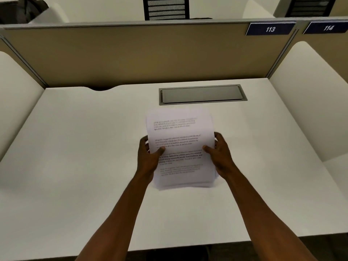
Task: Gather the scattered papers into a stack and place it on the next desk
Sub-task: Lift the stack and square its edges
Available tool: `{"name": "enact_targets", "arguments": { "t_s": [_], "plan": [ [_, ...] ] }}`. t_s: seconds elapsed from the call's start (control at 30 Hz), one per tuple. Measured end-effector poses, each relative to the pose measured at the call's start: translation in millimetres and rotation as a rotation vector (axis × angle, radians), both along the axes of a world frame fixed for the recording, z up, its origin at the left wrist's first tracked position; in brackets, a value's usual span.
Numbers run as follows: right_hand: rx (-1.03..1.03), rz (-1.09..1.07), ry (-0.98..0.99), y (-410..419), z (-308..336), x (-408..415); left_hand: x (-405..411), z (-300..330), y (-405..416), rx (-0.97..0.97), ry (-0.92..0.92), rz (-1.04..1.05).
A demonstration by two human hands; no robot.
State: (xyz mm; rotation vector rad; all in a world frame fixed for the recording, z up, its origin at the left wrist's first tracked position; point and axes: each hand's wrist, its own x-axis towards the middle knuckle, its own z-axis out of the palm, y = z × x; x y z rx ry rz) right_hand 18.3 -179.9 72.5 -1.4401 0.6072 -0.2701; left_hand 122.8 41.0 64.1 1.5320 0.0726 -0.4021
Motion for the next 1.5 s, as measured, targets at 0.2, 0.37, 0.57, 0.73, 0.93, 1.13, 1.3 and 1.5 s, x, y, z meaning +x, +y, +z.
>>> {"name": "enact_targets", "arguments": {
  "t_s": [0.2,0.37,0.57,0.73,0.93,1.13,1.3,1.5],
  "plan": [
    [-0.106,-0.036,-0.14,6,22,5,1,28,-15,-0.049,-0.171,0.007],
    [-0.107,-0.068,-0.183,10,14,-6,-8,21,-10,-0.065,-0.184,0.034],
    [-0.028,-0.06,-0.118,23,-15,-23,-33,3,2,-0.01,-0.158,-0.013],
    [-0.028,-0.064,-0.139,26,-15,-27,-38,6,0,-0.023,-0.165,-0.003],
    [-0.047,-0.05,-0.224,23,2,-32,-36,19,4,-0.063,-0.293,-0.005],
    [-0.059,-0.076,-0.162,31,-14,-36,-48,7,2,-0.006,-0.246,-0.028],
    [-0.029,-0.097,-0.181,29,-12,-35,-44,8,-5,-0.026,-0.22,-0.013],
    [-0.033,-0.08,-0.135,31,-21,-46,-50,0,-2,-0.032,-0.208,-0.03]
  ]
}}
